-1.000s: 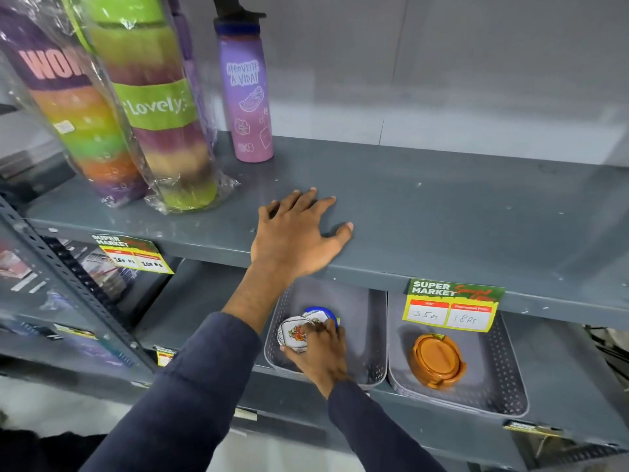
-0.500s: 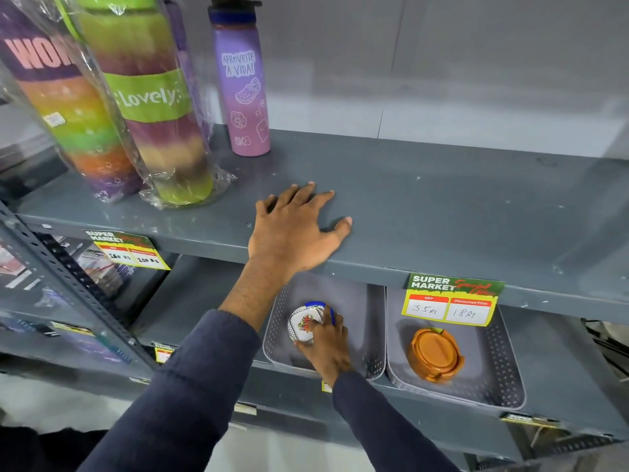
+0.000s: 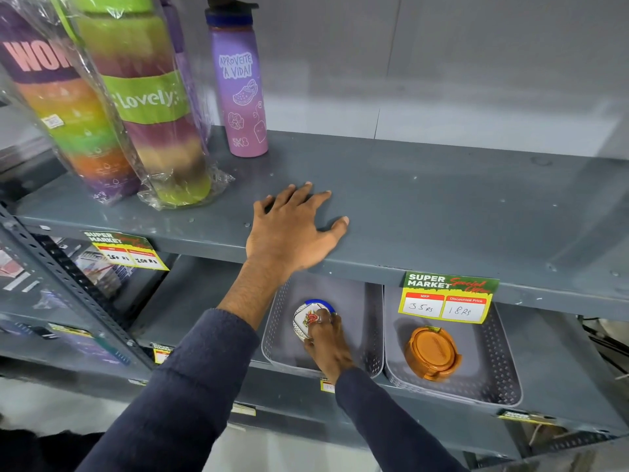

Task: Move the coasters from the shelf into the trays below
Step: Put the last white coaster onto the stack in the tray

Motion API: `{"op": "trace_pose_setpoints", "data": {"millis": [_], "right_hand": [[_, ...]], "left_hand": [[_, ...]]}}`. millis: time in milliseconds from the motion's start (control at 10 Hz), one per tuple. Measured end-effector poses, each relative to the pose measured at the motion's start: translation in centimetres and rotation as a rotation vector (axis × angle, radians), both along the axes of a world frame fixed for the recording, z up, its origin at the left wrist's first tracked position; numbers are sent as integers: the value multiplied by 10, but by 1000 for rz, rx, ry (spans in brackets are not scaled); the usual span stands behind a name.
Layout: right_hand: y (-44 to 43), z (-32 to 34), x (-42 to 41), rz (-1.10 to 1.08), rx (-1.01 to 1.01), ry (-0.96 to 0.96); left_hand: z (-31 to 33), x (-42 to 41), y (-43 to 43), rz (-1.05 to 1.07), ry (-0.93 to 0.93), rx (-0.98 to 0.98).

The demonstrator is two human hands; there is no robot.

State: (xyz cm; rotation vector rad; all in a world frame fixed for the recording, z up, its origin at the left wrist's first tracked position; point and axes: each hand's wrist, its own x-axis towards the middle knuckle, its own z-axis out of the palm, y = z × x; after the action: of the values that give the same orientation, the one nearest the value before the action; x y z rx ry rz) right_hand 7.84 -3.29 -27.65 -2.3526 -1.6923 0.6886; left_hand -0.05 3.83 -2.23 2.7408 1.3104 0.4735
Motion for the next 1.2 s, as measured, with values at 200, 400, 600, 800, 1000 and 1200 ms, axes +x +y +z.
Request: {"op": "trace_pose_setpoints", "data": {"millis": [200, 400, 600, 800, 1000, 1200], "right_hand": [[3, 2, -2, -86, 45, -12], [19, 1, 7, -225, 54, 114], [23, -5, 12, -252, 95, 156], [26, -6, 10, -209, 76, 106], [21, -11, 16, -163, 23, 75], [12, 3, 22, -152, -6, 92]], "left_hand": [[0, 0, -1, 1, 1, 5], [1, -1, 0, -8, 2, 10], [0, 0, 0, -5, -8, 9], [-1, 0, 0, 7, -10, 10], [-2, 0, 2, 2, -8, 18], [-3, -1, 3, 8, -6, 19]]}}
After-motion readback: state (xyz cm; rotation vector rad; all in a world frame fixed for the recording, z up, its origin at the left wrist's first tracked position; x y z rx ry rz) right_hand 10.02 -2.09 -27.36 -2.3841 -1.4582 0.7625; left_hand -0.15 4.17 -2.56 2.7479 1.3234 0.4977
